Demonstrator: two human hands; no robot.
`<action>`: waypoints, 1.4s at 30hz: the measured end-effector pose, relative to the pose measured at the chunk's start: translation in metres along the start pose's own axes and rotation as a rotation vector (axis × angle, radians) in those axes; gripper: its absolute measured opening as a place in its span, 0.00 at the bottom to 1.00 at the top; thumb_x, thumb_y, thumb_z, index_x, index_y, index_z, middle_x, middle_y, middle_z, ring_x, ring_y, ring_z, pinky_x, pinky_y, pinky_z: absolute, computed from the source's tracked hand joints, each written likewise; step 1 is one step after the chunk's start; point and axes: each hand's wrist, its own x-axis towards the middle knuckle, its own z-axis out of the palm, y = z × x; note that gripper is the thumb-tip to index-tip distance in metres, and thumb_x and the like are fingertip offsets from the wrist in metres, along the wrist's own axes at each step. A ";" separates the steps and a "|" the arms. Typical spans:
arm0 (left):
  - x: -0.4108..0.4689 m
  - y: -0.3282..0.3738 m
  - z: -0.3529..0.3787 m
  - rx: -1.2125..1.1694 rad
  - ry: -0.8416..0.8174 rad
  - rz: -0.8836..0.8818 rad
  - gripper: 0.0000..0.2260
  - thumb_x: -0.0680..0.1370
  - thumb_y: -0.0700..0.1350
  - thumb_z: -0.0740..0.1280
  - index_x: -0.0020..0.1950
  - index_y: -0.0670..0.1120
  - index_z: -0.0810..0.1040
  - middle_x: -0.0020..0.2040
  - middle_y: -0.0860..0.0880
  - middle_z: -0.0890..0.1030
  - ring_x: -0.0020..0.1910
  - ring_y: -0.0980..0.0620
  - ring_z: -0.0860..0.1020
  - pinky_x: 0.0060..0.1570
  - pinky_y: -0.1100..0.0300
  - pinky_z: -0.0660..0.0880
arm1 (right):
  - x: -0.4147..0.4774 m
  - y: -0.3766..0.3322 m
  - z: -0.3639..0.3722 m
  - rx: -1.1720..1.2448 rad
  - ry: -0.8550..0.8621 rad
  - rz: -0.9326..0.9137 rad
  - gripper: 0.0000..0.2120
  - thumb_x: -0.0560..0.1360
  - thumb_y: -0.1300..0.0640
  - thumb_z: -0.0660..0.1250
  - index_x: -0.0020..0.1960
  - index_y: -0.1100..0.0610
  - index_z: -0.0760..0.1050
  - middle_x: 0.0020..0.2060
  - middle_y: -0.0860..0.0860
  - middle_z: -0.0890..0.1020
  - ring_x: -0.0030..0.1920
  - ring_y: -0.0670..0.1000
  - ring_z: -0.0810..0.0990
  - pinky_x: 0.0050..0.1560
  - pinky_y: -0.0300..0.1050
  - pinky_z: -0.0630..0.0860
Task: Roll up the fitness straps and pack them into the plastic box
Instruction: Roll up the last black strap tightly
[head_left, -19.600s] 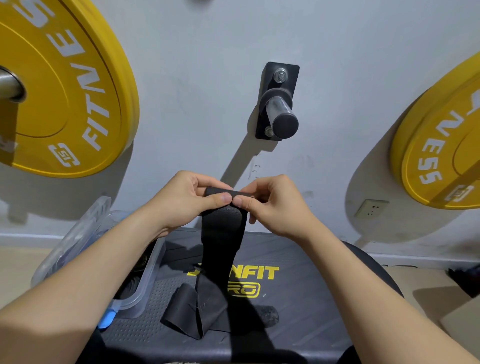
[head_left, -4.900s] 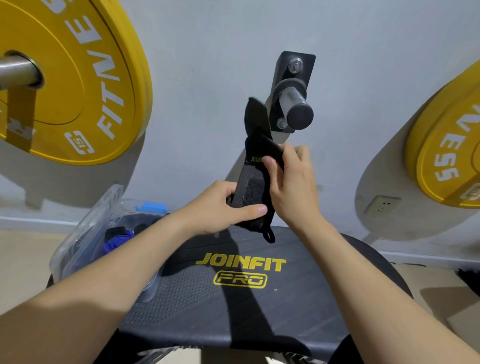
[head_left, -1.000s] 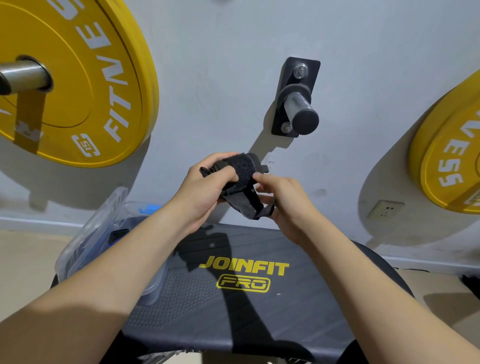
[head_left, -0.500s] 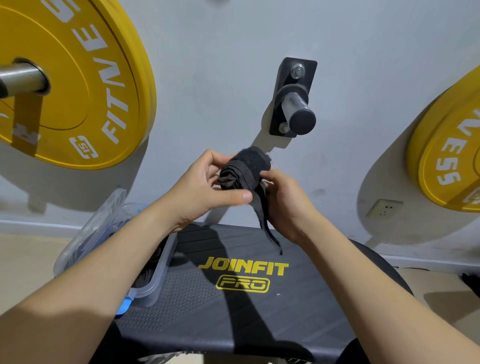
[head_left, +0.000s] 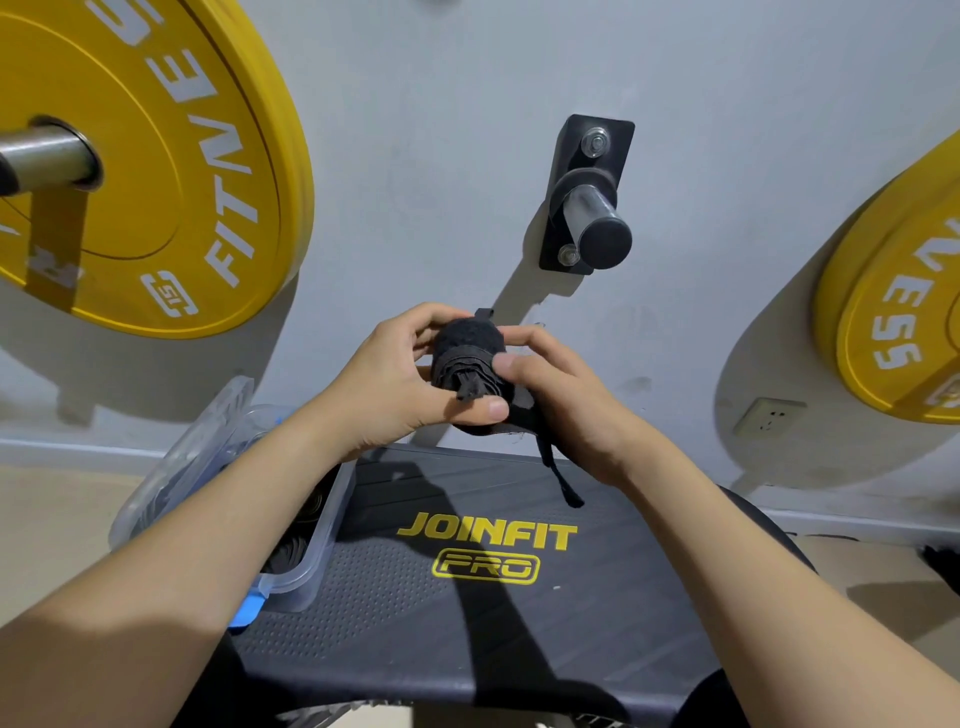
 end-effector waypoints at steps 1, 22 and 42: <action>0.000 0.000 0.000 -0.008 0.007 0.001 0.41 0.55 0.58 0.89 0.66 0.59 0.80 0.62 0.55 0.86 0.65 0.53 0.84 0.66 0.50 0.81 | -0.001 0.000 -0.002 0.012 -0.039 -0.002 0.28 0.70 0.49 0.77 0.67 0.55 0.76 0.54 0.63 0.85 0.55 0.60 0.85 0.66 0.67 0.80; 0.001 -0.004 -0.008 -0.048 -0.010 -0.026 0.38 0.58 0.52 0.89 0.67 0.55 0.81 0.60 0.54 0.87 0.61 0.52 0.86 0.61 0.54 0.83 | 0.000 -0.001 0.007 -0.214 0.069 -0.173 0.15 0.78 0.49 0.74 0.63 0.54 0.82 0.34 0.52 0.80 0.37 0.48 0.78 0.40 0.42 0.75; -0.005 0.003 -0.004 0.144 -0.099 0.034 0.38 0.59 0.58 0.88 0.66 0.55 0.80 0.59 0.56 0.86 0.59 0.56 0.85 0.57 0.60 0.82 | 0.002 0.000 -0.003 -0.110 0.132 0.009 0.06 0.83 0.54 0.72 0.54 0.54 0.77 0.43 0.65 0.80 0.41 0.60 0.79 0.45 0.55 0.77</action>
